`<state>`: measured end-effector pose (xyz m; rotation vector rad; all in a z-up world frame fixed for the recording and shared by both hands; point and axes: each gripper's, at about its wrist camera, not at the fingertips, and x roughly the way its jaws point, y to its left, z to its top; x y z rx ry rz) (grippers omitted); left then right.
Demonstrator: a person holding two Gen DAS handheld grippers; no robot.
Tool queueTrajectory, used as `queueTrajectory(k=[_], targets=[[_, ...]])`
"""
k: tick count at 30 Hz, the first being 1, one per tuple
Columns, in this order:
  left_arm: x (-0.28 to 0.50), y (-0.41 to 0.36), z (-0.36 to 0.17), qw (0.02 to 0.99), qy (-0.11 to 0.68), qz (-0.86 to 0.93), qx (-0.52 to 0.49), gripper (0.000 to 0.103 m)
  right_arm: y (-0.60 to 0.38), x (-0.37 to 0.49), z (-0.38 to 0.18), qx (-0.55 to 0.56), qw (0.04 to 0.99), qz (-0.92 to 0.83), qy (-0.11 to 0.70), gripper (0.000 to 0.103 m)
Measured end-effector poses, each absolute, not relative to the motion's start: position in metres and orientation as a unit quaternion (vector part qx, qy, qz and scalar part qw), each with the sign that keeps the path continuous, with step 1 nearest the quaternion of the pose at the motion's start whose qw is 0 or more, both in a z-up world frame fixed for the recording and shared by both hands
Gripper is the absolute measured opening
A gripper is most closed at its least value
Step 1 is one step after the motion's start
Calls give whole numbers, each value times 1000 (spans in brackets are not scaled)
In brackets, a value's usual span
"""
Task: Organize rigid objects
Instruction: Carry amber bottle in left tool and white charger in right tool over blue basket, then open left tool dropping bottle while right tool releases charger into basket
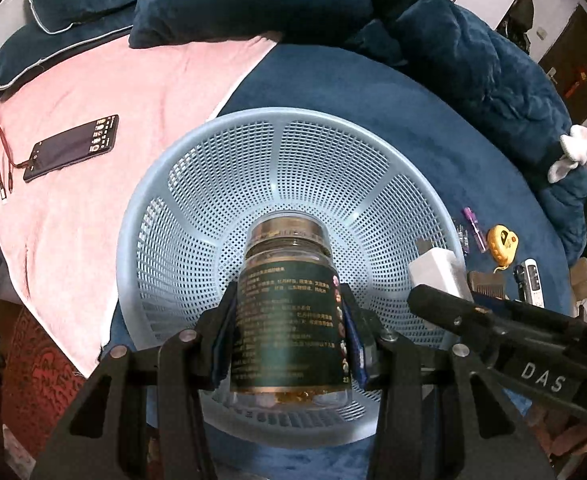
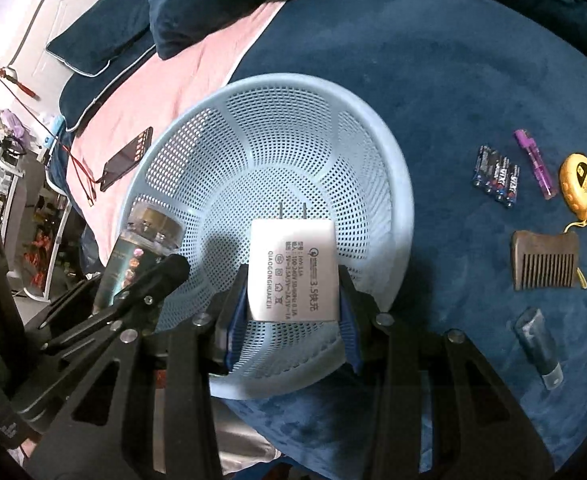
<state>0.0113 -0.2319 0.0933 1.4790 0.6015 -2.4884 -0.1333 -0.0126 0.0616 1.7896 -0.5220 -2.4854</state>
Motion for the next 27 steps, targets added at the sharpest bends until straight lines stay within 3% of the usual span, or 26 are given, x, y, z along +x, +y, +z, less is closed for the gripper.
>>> queueTrajectory(k=[15,17,19,21,22,25,27], targets=[[14,-231,93,98,195,-838,501,47,-12,-135,63,572,22,-804,-164,42],[16,-231,97,102,194,-841,494,57,-12,-135,65,564,19,-809,-163,42],[19,-233,102,124,185,-844,487,83,-10,-135,70,554,17,-817,-159,42],[21,-237,104,130,190,-844,485,103,-6,-134,76,544,6,-825,-152,46],[23,-239,105,130,196,-843,483,102,-4,-134,78,540,4,-828,-152,57],[27,-243,110,129,206,-843,480,102,1,-132,81,532,-3,-832,-154,78],[29,-244,111,132,207,-843,478,102,2,-131,80,532,-5,-833,-153,83]])
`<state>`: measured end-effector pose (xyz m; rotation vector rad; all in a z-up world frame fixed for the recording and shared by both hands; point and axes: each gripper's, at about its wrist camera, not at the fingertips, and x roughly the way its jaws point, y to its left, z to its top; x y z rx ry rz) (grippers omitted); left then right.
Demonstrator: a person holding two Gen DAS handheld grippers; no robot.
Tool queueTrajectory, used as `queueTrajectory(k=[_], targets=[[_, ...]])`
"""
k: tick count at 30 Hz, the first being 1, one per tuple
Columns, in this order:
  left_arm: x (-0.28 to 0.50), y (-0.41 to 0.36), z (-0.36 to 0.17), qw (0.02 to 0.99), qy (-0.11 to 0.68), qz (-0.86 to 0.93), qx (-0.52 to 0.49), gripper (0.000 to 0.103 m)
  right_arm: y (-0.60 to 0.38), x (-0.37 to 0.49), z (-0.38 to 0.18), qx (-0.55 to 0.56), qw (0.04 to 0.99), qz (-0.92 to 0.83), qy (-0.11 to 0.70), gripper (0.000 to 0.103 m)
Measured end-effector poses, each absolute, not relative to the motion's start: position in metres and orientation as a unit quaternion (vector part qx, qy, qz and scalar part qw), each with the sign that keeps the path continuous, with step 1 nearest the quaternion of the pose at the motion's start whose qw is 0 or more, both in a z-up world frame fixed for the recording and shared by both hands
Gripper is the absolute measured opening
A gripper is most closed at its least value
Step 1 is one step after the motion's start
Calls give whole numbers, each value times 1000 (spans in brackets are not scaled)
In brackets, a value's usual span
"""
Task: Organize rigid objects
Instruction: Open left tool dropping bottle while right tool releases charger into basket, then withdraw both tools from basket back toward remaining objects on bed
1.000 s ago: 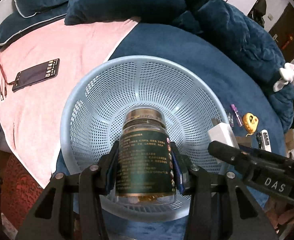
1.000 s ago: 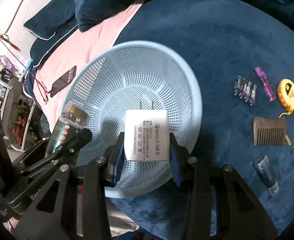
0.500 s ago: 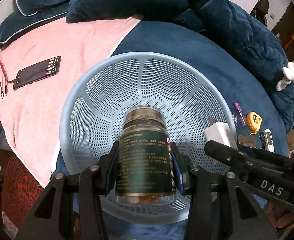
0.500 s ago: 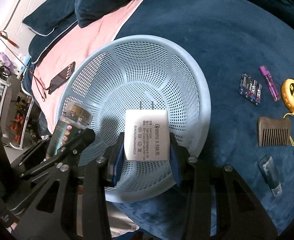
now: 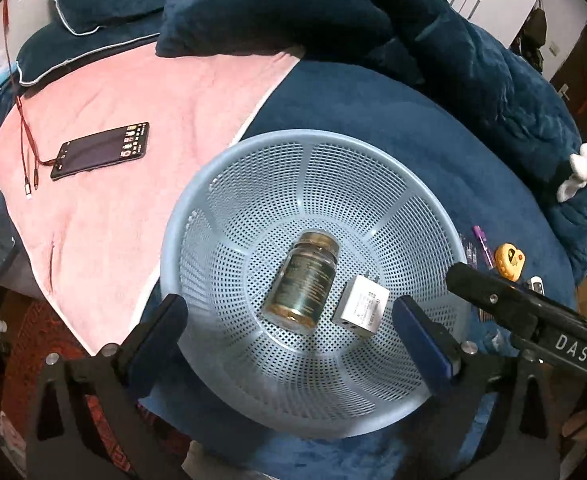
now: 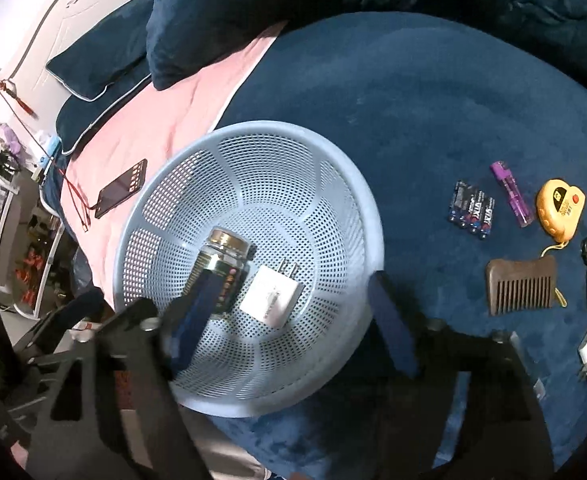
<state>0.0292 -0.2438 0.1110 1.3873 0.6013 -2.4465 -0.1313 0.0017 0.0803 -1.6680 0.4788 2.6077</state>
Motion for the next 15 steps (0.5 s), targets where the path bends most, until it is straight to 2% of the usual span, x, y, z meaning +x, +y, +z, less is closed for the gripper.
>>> queueTrajectory(k=[8,15], targets=[[30,-242,110,135,202,-839,487,102,8,-129,70,-572,1,804,163,95],[28,-236,106,133,189,-833,504,102,10,-123,73,-572,0,805,156,96]])
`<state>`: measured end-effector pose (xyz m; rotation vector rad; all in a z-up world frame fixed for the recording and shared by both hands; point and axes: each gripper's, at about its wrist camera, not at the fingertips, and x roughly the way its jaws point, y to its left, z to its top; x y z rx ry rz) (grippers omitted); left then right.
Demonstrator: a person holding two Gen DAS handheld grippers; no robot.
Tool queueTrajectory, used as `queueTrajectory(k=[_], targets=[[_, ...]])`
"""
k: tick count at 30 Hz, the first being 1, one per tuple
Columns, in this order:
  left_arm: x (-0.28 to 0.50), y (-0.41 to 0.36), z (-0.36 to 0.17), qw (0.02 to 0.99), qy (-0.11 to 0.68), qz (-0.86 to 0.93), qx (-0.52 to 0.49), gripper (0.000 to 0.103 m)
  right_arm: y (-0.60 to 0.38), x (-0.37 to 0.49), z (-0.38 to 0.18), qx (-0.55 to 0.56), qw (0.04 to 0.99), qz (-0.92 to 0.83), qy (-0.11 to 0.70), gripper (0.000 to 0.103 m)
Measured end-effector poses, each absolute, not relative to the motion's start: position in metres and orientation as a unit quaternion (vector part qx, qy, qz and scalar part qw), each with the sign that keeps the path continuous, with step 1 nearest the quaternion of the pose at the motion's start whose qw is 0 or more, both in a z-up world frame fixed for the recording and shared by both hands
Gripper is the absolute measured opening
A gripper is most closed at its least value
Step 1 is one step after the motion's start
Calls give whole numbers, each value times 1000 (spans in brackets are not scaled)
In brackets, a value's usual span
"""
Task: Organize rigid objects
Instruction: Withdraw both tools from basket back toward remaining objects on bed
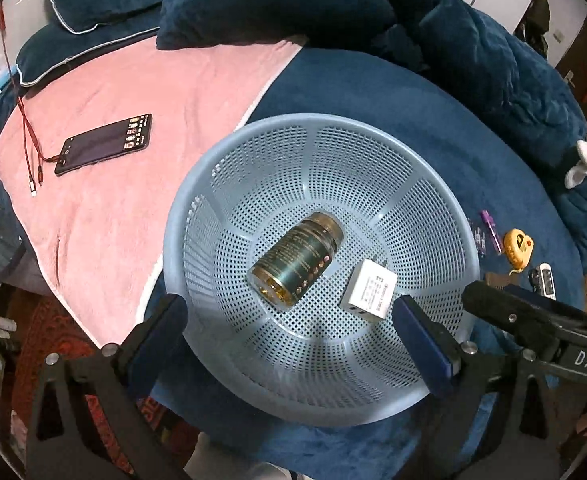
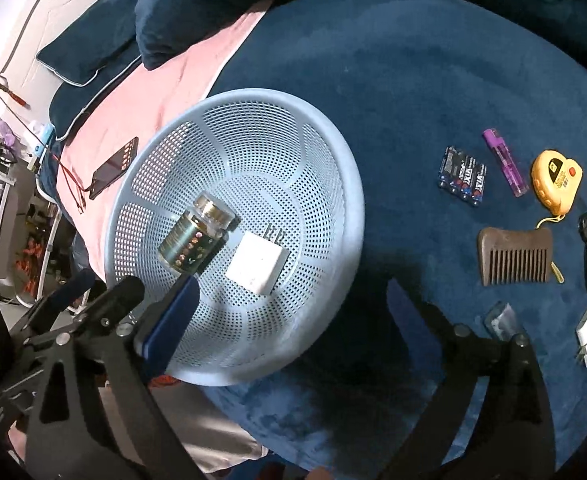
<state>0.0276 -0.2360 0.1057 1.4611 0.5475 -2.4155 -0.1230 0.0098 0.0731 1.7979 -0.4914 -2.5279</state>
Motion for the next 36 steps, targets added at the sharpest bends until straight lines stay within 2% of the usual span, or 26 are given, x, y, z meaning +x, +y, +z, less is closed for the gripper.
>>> queueTrajectory(k=[36], targets=[[9,-178,115,87,146,-836,521,102,58,-82,77,568,-23,-802,-184,98]])
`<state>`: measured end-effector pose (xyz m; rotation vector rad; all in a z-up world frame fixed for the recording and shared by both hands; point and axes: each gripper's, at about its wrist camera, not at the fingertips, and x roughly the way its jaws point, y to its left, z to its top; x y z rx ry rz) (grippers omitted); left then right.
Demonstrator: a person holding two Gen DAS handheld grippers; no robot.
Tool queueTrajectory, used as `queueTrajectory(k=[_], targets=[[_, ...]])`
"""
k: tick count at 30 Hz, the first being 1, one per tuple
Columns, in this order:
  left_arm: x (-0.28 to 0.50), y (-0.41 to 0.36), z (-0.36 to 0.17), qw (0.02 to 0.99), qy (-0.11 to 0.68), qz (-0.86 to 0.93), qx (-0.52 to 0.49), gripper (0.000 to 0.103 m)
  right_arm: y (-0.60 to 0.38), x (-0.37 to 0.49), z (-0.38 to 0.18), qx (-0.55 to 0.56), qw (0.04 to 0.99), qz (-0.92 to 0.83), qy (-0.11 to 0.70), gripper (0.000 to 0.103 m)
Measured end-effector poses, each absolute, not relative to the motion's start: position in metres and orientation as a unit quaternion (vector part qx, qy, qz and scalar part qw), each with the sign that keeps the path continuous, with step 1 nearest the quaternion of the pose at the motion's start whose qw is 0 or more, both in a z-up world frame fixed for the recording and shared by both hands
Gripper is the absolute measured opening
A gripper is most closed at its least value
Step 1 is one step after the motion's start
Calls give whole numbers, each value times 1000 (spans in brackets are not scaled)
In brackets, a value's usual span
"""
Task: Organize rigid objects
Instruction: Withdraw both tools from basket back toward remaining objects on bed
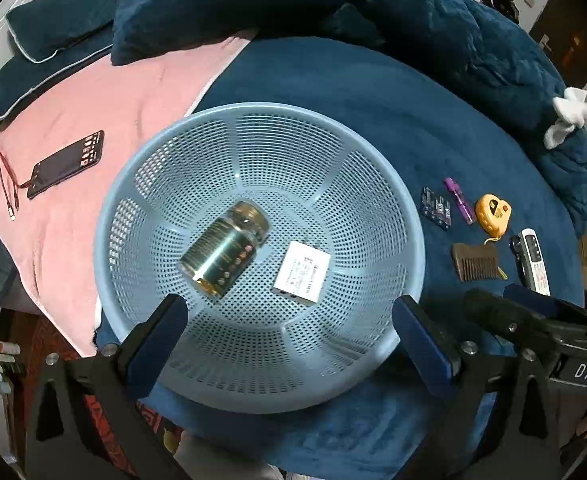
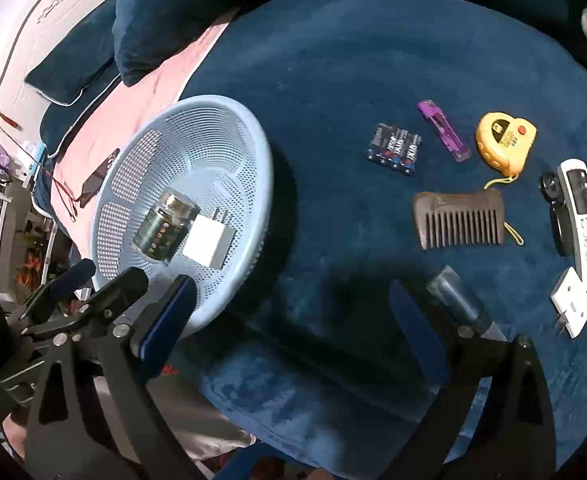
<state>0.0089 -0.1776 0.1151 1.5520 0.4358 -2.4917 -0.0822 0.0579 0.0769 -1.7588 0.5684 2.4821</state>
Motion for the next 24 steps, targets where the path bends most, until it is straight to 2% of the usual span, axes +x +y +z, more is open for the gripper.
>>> queueTrajectory(k=[24], targets=[[-14,-114,117,34,104,-839,533,102,112,-43,78,-558,59,797,222,98]])
